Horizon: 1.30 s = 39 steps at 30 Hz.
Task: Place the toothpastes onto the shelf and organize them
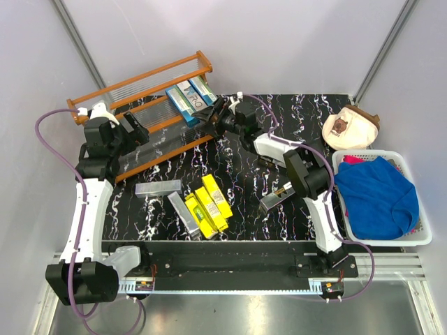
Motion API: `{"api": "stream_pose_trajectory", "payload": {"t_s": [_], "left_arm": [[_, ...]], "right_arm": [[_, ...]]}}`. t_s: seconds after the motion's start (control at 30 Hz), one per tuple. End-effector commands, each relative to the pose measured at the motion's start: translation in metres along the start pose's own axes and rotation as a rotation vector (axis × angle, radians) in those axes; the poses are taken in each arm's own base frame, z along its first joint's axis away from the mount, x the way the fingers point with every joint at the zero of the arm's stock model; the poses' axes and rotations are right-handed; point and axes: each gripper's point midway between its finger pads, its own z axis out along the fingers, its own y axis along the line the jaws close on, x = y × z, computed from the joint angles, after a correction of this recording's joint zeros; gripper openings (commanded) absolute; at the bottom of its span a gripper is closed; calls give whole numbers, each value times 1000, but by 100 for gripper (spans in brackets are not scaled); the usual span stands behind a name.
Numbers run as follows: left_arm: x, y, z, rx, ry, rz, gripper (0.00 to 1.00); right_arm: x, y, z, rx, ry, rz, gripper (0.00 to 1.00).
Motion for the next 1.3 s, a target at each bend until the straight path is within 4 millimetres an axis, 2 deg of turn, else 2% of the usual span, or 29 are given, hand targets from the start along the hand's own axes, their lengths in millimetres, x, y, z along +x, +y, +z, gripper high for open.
{"api": "stream_pose_trajectory", "payload": {"t_s": [0.0, 0.07, 0.1, 0.17, 0.2, 0.27, 0.3, 0.33, 0.37, 0.4, 0.43, 0.5, 0.53, 0.6, 0.63, 0.73, 0.77, 0.8, 0.83, 0.87, 0.9, 0.93, 1.0, 1.03, 1.1, 1.13, 1.17, 1.23, 1.27], "left_arm": [[-6, -9, -1, 52, -35, 2, 99], [-6, -9, -2, 50, -38, 7, 99], [-6, -9, -2, 50, -38, 8, 99], [-6, -10, -2, 57, -36, 13, 99], [-6, -10, -2, 59, -34, 15, 99], [-6, -12, -2, 67, -30, 22, 99], [-6, -14, -2, 72, -31, 28, 99], [-5, -15, -2, 75, -28, 31, 99], [-5, -18, -2, 82, -27, 39, 99], [-4, -22, -2, 94, -23, 48, 99], [-3, -25, 0, 98, -18, 53, 99], [3, -34, 2, 120, 1, 67, 99], [6, -35, 7, 117, 17, 68, 99], [16, -55, 10, 165, 52, 92, 99], [23, -60, 16, 172, 77, 97, 99], [42, -90, 26, 221, 134, 135, 99], [53, -107, 25, 258, 159, 159, 99], [53, -121, 25, 290, 159, 173, 99], [65, -130, 31, 305, 195, 190, 99], [76, -150, 28, 352, 218, 225, 99], [78, -164, 28, 380, 222, 243, 99], [90, -174, 34, 394, 256, 266, 99], [113, -203, 28, 468, 297, 324, 99], [122, -218, 32, 501, 323, 343, 99], [147, -251, 20, 595, 369, 383, 99], [161, -266, 20, 639, 405, 399, 99], [178, -284, 8, 690, 430, 432, 99], [207, -300, 8, 728, 485, 471, 99], [216, -319, -4, 778, 485, 502, 99]], "right_arm": [[-11, 68, -21, -136, -51, -123, 100], [-10, 71, -27, -142, -51, -118, 100], [-8, 62, -31, -121, -46, -109, 100], [-6, 63, -39, -116, -43, -113, 100], [-5, 48, -46, -66, -37, -98, 100], [-8, 50, -61, -37, -47, -136, 100], [-7, 30, -70, 33, -48, -121, 100], [-16, 40, -85, 35, -73, -159, 100], [-19, 38, -93, 55, -79, -172, 100], [-16, 19, -104, 125, -74, -162, 100], [-25, 31, -120, 128, -101, -206, 100], [-24, 11, -141, 228, -113, -214, 100], [-28, 23, -154, 233, -133, -267, 100], [-24, 7, -174, 329, -140, -286, 100], [-26, 14, -186, 345, -151, -342, 100], [-23, -2, -217, 476, -168, -367, 100], [-23, -16, -230, 527, -185, -355, 100], [-21, -24, -240, 563, -185, -337, 100], [-21, -21, -250, 566, -200, -332, 100], [-18, -33, -260, 602, -200, -310, 100], [-19, -43, -271, 640, -207, -286, 100], [-19, -41, -280, 643, -224, -274, 100], [-18, -57, -298, 696, -237, -236, 100], [-19, -54, -304, 688, -251, -233, 100], [-17, -65, -316, 712, -257, -204, 100], [-25, -69, -326, 724, -286, -186, 100], [-26, -74, -330, 733, -287, -172, 100], [-38, -86, -344, 765, -316, -124, 100], [-40, -89, -348, 767, -313, -105, 100]]}}
